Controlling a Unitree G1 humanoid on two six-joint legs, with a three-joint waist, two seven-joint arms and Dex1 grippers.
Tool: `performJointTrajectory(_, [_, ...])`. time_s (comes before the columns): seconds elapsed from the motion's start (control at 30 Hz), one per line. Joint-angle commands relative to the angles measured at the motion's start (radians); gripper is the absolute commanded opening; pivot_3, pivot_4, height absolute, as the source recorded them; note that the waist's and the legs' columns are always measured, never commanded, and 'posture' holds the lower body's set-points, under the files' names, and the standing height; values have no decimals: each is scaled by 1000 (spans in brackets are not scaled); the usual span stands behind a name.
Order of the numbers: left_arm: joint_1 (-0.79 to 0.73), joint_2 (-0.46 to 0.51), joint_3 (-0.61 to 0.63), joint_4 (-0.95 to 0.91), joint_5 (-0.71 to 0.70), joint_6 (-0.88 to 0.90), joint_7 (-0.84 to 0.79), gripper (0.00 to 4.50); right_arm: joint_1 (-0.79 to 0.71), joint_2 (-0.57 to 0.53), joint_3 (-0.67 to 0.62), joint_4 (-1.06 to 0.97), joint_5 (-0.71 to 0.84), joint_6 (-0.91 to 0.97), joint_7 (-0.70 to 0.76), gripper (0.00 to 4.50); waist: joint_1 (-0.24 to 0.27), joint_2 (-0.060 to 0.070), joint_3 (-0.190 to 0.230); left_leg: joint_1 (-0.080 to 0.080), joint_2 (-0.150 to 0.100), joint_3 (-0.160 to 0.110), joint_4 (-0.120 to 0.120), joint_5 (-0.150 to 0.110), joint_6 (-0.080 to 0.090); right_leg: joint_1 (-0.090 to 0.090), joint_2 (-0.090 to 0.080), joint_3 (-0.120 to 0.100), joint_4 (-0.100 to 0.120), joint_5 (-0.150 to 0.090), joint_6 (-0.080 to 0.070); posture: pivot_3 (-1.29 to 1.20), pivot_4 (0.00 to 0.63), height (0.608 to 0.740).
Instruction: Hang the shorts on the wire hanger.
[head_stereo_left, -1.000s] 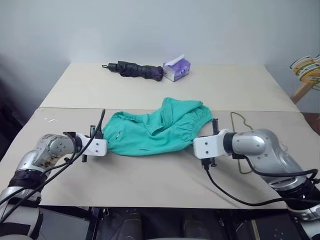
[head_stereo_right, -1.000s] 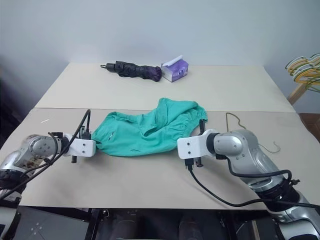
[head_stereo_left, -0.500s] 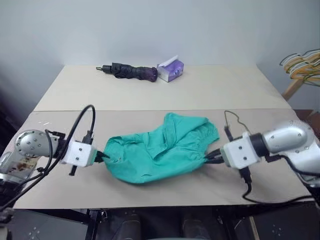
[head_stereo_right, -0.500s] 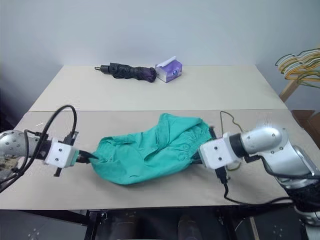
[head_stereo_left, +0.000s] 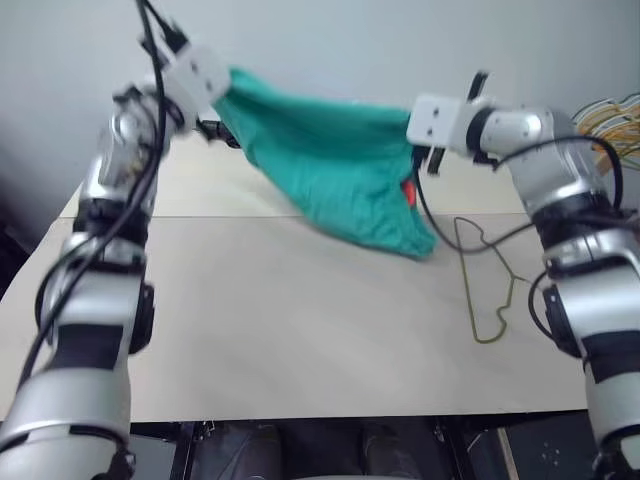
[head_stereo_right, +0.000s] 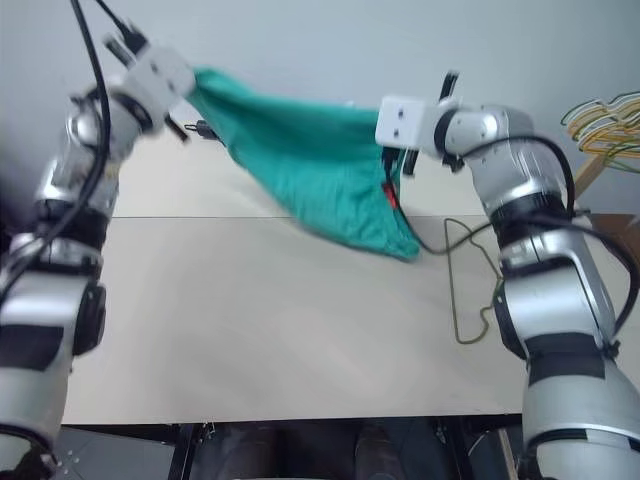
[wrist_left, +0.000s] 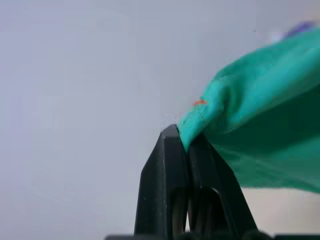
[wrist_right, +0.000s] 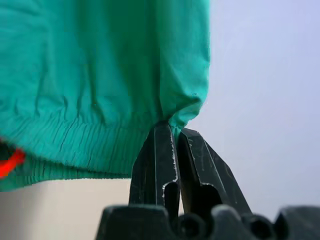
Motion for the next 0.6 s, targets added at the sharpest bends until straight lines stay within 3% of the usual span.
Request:
performJointTrajectory(0.03, [-123,40,3,99,53,-77,219,25,-121,-20,-26,126,-59,-77,-352,0,0,0,0,-2,0,0,-2,1,-1,-3,0,0,0,0,0,50,0,740])
performJointTrajectory(0.13, [-175,64,-16,130,91,-161,303,25,-164,-35,-34,179,-78,-137,-528,0,2,0,0,-3,0,1,-3,1,-1,-4,0,0,-2,0,0,42,0,740])
performJointTrajectory(0.23, [-159,104,-47,99,131,-281,335,25,-129,-74,-28,189,-91,-234,-604,0,3,0,0,-3,0,1,-3,1,-1,-3,0,0,-2,0,0,26,0,740])
performJointTrajectory(0.37, [-21,131,-48,13,88,-417,168,25,-4,-124,9,168,-116,-383,-562,0,4,1,-7,1,0,1,-3,1,0,3,0,0,-2,0,0,13,2,740])
performJointTrajectory(0.47, [237,158,-37,-192,-29,-490,-47,25,144,-165,13,122,-89,-542,-458,0,-9,2,-8,9,-1,2,-2,-1,4,12,0,0,-7,1,1,6,24,740])
performJointTrajectory(0.6, [603,207,-14,-563,-220,-415,-303,25,316,-200,9,42,-58,-685,-339,0,-38,6,-13,13,0,1,-3,-1,4,14,0,2,-1,1,1,7,39,740])
